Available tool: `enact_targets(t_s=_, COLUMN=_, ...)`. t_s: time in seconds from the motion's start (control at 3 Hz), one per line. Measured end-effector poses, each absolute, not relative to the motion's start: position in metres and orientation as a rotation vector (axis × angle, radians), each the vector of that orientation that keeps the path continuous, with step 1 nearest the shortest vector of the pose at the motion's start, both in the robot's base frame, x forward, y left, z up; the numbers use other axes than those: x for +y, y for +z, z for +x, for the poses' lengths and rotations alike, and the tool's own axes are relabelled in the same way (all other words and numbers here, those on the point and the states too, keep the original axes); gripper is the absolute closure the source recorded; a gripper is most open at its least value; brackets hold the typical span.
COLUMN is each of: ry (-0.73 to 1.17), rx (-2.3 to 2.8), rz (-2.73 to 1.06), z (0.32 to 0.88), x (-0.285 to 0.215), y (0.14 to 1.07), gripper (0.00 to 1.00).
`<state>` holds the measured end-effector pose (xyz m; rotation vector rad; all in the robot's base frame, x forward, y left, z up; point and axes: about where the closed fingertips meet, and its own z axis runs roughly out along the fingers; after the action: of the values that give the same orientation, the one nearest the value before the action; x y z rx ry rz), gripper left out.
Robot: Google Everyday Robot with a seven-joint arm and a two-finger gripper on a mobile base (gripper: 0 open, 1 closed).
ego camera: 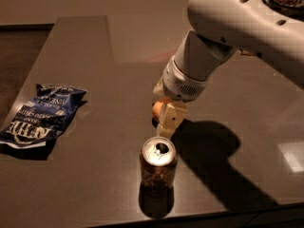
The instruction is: Pick orange
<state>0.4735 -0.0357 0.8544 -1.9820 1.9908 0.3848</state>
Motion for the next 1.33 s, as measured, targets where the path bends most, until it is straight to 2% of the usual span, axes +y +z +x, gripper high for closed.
enact_targets(t_s=1.0, ry=0.343, rx=1.971, rz=-1.982, z=0.494, x=-0.044, y=0.884, gripper=0.86)
enact_targets(t_s=1.33, ry=0.374, rx=1.92, rz=-1.974, z=0.498, x=-0.04, y=0.919, gripper=1.0)
